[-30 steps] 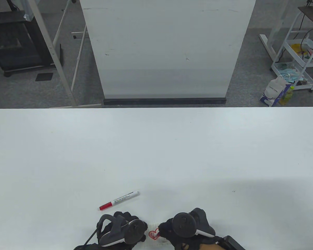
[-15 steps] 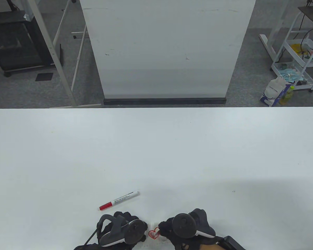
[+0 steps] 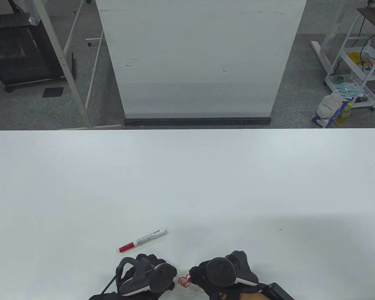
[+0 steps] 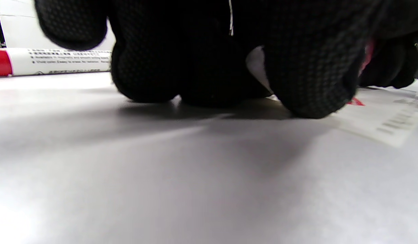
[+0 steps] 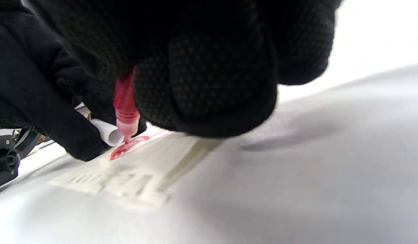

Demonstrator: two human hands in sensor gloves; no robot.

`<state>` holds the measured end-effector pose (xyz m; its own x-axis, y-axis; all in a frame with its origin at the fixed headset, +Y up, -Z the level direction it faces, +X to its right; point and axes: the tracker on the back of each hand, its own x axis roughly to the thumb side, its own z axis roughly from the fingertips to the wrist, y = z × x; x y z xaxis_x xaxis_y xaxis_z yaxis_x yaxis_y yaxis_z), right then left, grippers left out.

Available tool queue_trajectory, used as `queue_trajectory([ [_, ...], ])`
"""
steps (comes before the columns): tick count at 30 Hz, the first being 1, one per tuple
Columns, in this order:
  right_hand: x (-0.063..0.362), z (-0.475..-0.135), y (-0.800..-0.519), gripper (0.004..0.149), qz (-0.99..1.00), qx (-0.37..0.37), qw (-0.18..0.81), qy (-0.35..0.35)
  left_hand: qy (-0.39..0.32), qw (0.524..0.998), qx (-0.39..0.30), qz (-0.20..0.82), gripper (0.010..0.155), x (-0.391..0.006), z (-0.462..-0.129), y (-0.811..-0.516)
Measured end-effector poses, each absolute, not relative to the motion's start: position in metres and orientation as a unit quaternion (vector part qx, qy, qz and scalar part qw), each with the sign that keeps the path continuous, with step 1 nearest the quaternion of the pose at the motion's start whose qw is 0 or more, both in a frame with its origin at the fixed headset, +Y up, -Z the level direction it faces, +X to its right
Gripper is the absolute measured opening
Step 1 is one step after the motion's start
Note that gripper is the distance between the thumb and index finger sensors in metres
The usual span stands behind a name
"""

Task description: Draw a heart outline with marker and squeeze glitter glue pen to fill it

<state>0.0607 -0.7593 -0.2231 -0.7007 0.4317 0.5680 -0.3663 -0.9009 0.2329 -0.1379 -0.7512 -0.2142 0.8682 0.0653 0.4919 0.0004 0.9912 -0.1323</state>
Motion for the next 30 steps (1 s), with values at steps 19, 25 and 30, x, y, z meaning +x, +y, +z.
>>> queue_trajectory([
  [19, 0.0571, -0.2188, -0.7554, 0.04, 0.93, 0.323, 0.176, 0.011, -0.254, 0.965, -0.066, 0.015, 0.044, -0.137, -0.2146, -0.7514],
  [25, 0.0558, -0.2183, -0.7561, 0.04, 0.925, 0.332, 0.182, 0.024, -0.255, 0.965, -0.066, 0.015, 0.044, -0.137, -0.2148, -0.7515],
  [30, 0.0555, -0.2188, -0.7555, 0.04, 0.929, 0.325, 0.176, 0.012, -0.255, 0.965, -0.066, 0.015, 0.044, -0.137, -0.2148, -0.7515],
])
